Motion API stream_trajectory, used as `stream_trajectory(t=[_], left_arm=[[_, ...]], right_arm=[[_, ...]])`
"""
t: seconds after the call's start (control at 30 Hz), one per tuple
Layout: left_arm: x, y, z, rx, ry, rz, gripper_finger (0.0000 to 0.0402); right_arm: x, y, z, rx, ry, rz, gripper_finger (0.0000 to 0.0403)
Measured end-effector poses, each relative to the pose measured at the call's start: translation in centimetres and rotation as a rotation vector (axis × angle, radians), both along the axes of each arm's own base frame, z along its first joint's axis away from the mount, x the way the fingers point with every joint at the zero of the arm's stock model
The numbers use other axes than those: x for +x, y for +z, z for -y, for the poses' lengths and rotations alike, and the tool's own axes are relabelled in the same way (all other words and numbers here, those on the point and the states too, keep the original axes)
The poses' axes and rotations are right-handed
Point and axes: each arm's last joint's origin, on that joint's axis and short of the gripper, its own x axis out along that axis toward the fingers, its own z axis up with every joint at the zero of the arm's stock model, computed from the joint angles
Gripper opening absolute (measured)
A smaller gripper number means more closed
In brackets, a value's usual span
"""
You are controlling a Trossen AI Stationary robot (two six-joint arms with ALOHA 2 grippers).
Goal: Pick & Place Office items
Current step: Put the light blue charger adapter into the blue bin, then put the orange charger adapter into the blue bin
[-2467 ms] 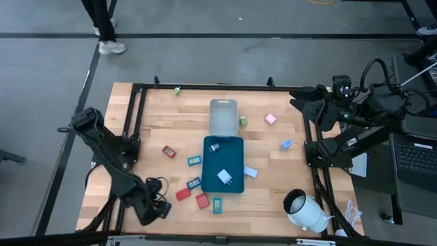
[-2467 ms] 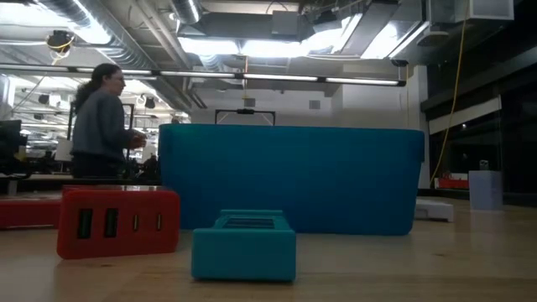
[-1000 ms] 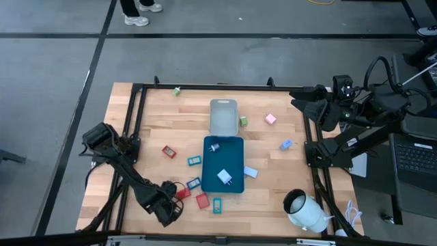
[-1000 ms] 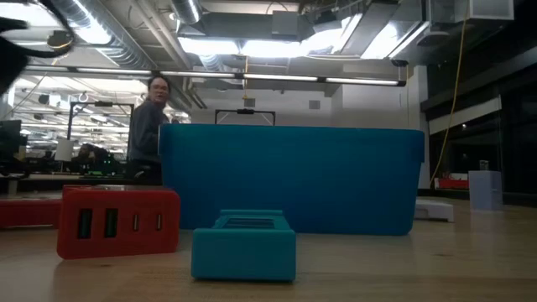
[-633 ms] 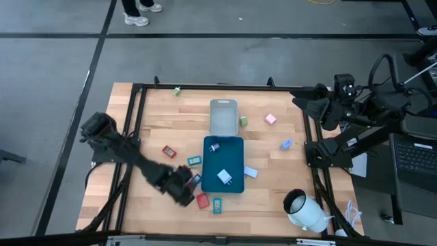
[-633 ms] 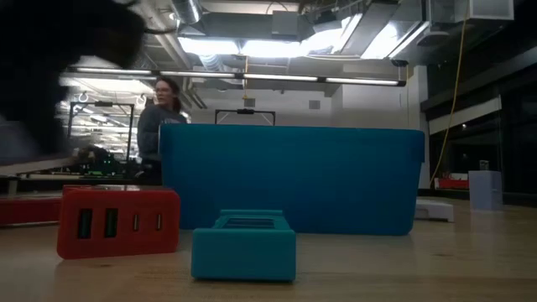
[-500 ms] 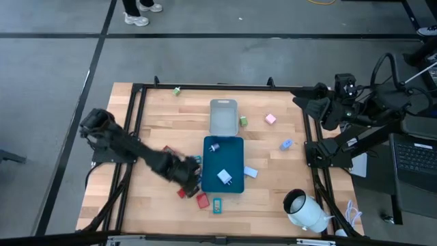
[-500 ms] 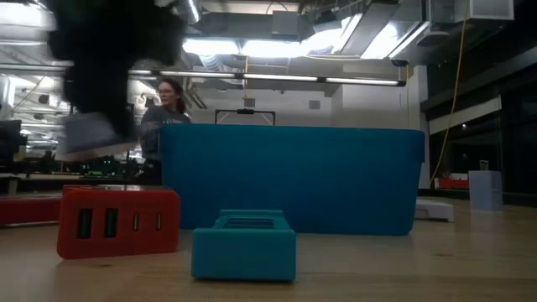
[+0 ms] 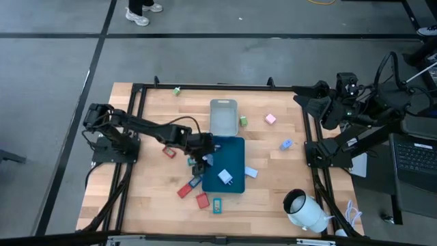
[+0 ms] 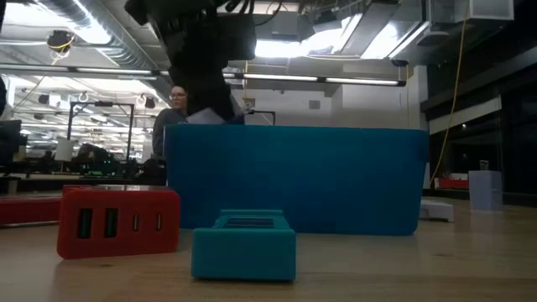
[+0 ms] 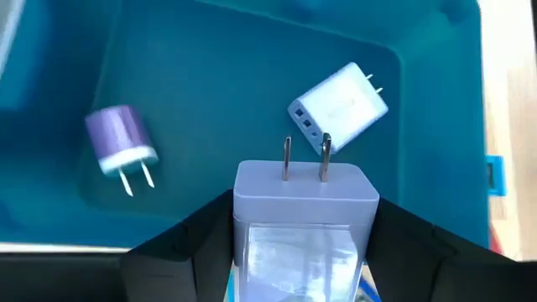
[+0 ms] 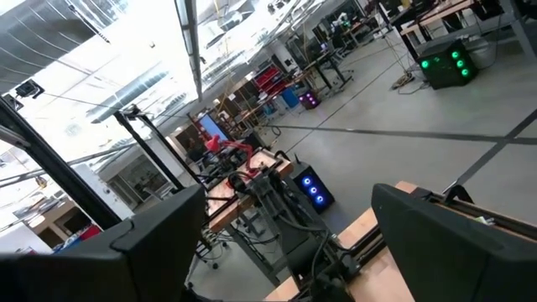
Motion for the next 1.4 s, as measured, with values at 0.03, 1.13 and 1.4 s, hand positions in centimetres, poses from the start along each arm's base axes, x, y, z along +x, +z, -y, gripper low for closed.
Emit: stream_trajectory(t=[0.03, 1.13, 1.4], left_arm=[[0.0, 0.1, -0.2, 0.007, -0.002, 0.003, 0.0223], [0.7, 1.8, 0.5, -0.101, 0.013, 0.02, 0.0237], [-2.8, 2.3, 8.2, -0.256, -0.109, -0.169, 0.0237]], right_arm=[[0.0, 0.0, 0.0, 0.0, -0.005, 0.0, 0.0348], [0.1, 0.0, 0.0, -0.008, -0.009, -0.004, 0.0348], [0.4, -0.1, -0.2, -0.005, 0.016, -0.007, 0.0348]])
